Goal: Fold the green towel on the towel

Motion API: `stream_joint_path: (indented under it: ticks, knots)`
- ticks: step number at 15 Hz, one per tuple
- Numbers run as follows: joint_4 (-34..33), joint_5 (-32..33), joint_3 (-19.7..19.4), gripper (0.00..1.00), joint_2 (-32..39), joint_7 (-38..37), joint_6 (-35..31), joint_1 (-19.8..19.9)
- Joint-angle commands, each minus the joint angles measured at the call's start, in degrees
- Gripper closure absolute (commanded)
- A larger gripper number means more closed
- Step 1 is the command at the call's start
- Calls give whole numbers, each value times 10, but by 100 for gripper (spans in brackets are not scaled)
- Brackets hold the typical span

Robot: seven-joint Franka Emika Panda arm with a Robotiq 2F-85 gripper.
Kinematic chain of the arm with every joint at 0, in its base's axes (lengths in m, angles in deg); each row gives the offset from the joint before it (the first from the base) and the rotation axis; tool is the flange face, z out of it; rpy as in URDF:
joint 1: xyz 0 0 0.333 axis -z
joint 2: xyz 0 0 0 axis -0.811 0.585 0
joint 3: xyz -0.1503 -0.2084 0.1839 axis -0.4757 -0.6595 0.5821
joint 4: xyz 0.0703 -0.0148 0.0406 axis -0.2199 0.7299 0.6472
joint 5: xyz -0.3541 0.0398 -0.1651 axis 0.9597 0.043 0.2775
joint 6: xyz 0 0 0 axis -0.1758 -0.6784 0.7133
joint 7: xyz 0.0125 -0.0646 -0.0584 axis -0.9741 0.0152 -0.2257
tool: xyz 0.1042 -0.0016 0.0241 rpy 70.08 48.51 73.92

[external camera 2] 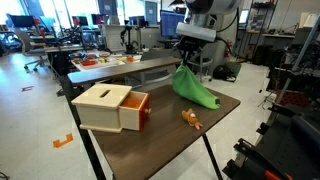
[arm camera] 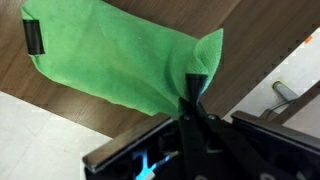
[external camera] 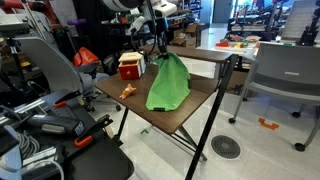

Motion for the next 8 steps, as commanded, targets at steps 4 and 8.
stream_joint_path:
  ticks: [4,8]
  knots:
    - [54,-27,32,99,-10,46,-14,19]
    - [120,-46,30,99,-15,75,-18,33]
